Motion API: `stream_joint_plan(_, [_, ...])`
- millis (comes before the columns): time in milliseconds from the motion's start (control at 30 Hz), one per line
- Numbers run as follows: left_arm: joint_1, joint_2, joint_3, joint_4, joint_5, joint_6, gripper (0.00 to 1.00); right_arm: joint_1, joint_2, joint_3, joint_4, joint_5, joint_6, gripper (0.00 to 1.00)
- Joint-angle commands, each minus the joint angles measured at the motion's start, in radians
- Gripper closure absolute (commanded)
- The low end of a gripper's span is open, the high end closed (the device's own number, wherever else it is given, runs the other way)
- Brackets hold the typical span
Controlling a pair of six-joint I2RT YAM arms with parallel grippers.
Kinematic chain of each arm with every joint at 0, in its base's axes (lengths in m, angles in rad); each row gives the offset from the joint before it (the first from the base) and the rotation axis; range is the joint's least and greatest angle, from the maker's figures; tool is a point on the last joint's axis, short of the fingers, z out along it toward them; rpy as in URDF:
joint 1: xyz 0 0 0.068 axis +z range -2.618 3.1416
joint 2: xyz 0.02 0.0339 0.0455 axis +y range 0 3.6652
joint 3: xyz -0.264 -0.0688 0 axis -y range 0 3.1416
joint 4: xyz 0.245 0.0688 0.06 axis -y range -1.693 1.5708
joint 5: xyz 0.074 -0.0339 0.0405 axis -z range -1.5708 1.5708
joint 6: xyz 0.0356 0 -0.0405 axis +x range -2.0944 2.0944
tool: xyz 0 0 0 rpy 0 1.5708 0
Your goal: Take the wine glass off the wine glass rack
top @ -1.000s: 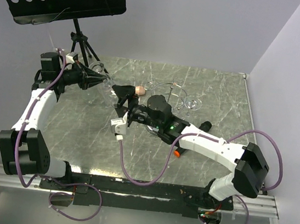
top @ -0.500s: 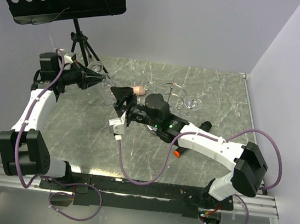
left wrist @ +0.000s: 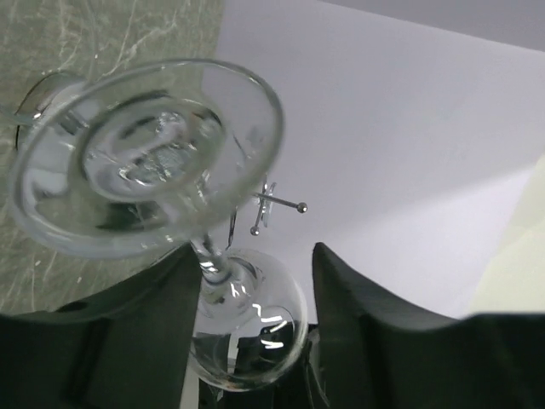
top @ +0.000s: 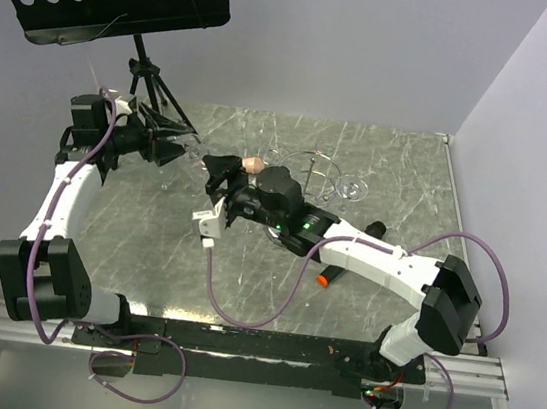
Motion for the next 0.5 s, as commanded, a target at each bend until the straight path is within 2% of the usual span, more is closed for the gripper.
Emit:
stream_joint_plan(0, [0.003, -0.022, 0.057, 0.056, -0.004, 0.014, 0.38, -0.004, 0.014, 0.104, 0.042, 0.090, 0.024, 0.53])
stream_joint_plan(100, [0.003, -0.017, 0.059, 0.056, -0.010, 0.020, 0.33, -0.011, 0.018, 0.122, 0.044, 0.109, 0.032, 0.55])
stream_joint_plan(467, [0.003, -0.020, 0.072, 0.050, -0.019, 0.034, 0.31, -0.023, 0.027, 0.159, 0.018, 0.139, 0.043, 0.59])
